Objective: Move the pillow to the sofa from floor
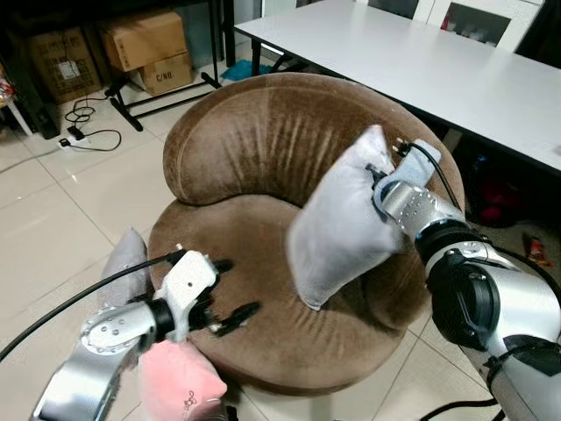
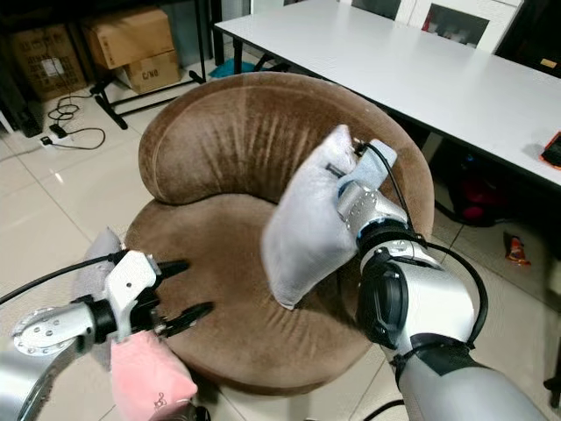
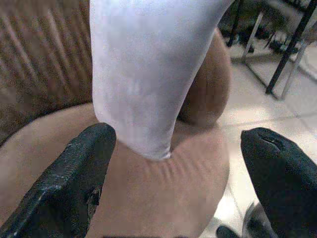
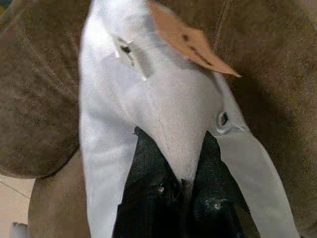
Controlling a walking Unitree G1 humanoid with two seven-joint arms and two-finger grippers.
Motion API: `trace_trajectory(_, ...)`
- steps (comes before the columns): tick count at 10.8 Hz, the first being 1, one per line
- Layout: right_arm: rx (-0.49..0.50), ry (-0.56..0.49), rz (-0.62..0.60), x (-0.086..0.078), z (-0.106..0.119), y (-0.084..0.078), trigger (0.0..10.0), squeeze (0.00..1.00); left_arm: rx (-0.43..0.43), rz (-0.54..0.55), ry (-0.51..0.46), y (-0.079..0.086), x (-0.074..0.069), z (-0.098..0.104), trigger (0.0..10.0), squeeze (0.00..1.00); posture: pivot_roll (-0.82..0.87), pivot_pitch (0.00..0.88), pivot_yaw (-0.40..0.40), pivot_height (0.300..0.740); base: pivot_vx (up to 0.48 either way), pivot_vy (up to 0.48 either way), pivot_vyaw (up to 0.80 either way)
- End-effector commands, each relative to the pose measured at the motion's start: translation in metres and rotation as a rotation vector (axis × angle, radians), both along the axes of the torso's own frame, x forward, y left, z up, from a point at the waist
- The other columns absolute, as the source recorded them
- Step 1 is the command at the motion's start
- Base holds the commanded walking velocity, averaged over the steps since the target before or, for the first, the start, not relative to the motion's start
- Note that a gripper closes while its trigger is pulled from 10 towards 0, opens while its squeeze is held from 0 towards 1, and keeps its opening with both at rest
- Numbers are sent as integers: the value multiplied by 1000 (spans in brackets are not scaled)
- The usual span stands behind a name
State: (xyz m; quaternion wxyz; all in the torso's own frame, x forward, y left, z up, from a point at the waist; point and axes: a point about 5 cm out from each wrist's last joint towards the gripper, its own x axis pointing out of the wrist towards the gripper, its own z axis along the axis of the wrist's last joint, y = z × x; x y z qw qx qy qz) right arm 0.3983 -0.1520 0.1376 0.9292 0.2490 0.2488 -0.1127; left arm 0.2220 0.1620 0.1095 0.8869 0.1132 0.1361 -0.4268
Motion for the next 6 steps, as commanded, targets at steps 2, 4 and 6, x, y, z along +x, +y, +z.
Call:
trace_trajectory(2,22,10,22,0,1,7,4824,0,-50,16,-15,-2,0,5,10000,1000,13,0,-96,740,0,0,0)
trace_trajectory(4,33,-17,0,1,2,9,10000,0,-107,16,-3,-1,-2,12,10000,984,16,0,-103,740,0,0,0)
trace_trajectory(6,49,-109,66,6,11,15,10000,1000,-87,20,-5,0,-1,11,10000,867,17,0,-99,740,0,0,0)
